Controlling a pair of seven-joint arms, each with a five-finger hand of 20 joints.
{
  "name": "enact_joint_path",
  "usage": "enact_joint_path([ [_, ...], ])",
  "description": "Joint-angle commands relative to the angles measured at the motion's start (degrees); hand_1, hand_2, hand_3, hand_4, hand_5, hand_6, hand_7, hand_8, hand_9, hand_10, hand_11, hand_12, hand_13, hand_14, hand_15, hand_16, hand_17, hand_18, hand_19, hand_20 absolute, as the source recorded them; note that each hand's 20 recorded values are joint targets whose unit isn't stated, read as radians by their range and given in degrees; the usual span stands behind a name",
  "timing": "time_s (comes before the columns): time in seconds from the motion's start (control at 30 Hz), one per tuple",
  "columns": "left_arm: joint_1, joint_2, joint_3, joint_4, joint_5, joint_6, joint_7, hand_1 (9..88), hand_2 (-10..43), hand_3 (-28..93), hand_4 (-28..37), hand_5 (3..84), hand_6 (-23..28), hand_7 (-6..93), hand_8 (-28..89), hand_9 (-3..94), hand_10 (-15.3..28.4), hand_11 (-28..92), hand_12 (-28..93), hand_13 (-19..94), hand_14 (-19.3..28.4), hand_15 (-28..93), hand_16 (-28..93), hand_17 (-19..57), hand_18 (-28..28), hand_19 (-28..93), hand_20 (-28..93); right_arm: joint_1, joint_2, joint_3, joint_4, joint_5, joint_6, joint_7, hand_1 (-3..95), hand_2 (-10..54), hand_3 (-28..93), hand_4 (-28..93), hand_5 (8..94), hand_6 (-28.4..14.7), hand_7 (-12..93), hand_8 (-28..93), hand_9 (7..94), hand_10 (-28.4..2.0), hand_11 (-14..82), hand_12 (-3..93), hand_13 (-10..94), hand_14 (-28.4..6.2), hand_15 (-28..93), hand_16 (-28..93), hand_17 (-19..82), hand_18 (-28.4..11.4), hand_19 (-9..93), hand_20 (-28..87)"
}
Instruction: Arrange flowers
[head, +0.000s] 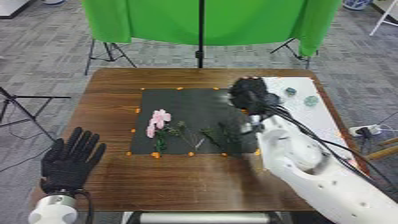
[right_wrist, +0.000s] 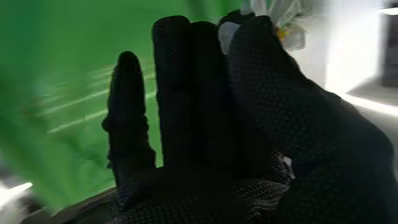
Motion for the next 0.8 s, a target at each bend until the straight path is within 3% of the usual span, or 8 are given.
enact_joint_path([
  [0.03, -0.66, 0.54, 1.63, 0.35, -0.77, 0.52, 0.25, 27.6, 20.9, 75, -28.3, 46.6, 8.6, 11.9, -8, 39.1, 14.9, 20, 13, 30, 14.2, 34, -4, -4.5, 14.4, 31, 17, 8.60, -10.31, -12.63, 3.26, -2.22, 4.08, -8.83, 59.9, -9.5, 70, -28, 78.9, 0.5, 24, 0, 73.5, -10.1, 9.8, 24.0, 63, -6.8, 27, 36, 22, -19.3, 68, 27],
  [0.23, -0.98, 1.01, 2.00, 0.37, -1.81, 1.06, 0.84, 27.7, 20.9, 75, -28.3, 46.8, 8.5, 11.9, -8, 39.3, 14.9, 20, 13, 30, 14.2, 35, -4, -4.5, 14.4, 31, 17, 12.37, -14.52, -19.52, 11.45, -3.01, 2.79, -9.38, 58.2, -9.5, 71, -28, 78.3, 1.0, 26, -1, 74.1, -9.8, 10.1, 24.2, 63, -6.4, 27, 36, 22, -19.2, 68, 28],
  [0.27, 1.66, 0.64, 0.64, -1.13, -1.81, 0.03, 0.56, 27.7, 20.9, 75, -28.3, 46.9, 8.5, 12.0, -8, 39.4, 14.9, 20, 13, 30, 14.2, 35, -4, -4.5, 14.4, 31, 17, 12.83, -14.03, -21.46, 10.03, -3.50, 2.86, -6.77, 58.2, -9.5, 71, -28, 78.3, 1.0, 26, -1, 74.2, -9.8, 10.1, 24.2, 63, -6.4, 27, 36, 22, -19.2, 68, 28],
  [0.3, -0.04, 1.01, 1.37, -0.23, -1.92, 0.66, 0.58, 27.7, 21.0, 75, -28.3, 47.0, 8.5, 12.0, -8, 39.6, 14.9, 20, 13, 31, 14.2, 35, -4, -4.5, 14.4, 31, 17, 12.84, -15.08, -20.65, 12.06, -3.51, 2.28, -7.21, 58.0, -9.5, 71, -28, 78.3, 1.0, 26, -1, 74.2, -9.8, 10.1, 24.3, 63, -6.3, 27, 36, 23, -19.3, 68, 28],
  [0.5, -0.54, 1.04, 1.35, 0.09, -2.82, 0.91, 0.48, 27.7, 21.1, 75, -28.3, 47.3, 8.5, 12.4, -8, 39.9, 14.8, 20, 13, 31, 14.2, 35, -4, -4.5, 14.3, 31, 17, 12.32, -16.33, -19.74, 14.37, -5.49, 1.02, -3.55, 58.2, -9.5, 71, -28, 77.9, 0.9, 27, -1, 73.9, -9.8, 10.1, 24.0, 63, -6.3, 27, 36, 23, -19.3, 69, 29],
  [0.67, -0.88, 1.04, 1.37, 0.36, -2.83, 1.35, 0.75, 27.7, 21.2, 75, -28.3, 47.4, 8.6, 12.5, -8, 40.1, 14.9, 21, 13, 31, 14.2, 35, -5, -4.4, 14.3, 31, 17, 11.79, -16.44, -19.11, 15.06, -6.64, -0.49, -1.56, 58.4, -9.5, 71, -28, 77.3, 0.6, 27, -2, 73.1, -10.2, 10.5, 23.7, 62, -6.6, 27, 35, 23, -19.7, 70, 30],
  [0.77, -2.21, 1.40, 1.90, 1.05, -3.08, 1.93, 0.89, 27.7, 21.2, 75, -28.3, 47.4, 8.6, 12.5, -8, 40.1, 14.8, 21, 13, 31, 14.2, 35, -5, -4.4, 14.3, 31, 17, 11.05, -16.74, -17.60, 15.83, -9.07, -3.26, -3.04, 58.4, -9.5, 71, -28, 76.3, 0.5, 27, -2, 72.0, -10.6, 11.7, 22.5, 61, -7.0, 28, 34, 23, -19.8, 70, 30],
  [0.8, -2.08, 1.45, 1.89, 0.91, -3.20, 1.86, 1.07, 27.7, 21.2, 75, -28.3, 47.4, 8.6, 12.5, -8, 40.1, 14.8, 21, 13, 31, 14.1, 35, -5, -4.4, 14.3, 31, 17, 10.87, -16.67, -17.58, 15.56, -9.28, -3.53, -3.18, 58.3, -9.5, 72, -28, 75.4, 0.3, 27, -3, 71.2, -11.0, 12.2, 21.9, 61, -7.3, 29, 34, 23, -19.9, 70, 30],
])
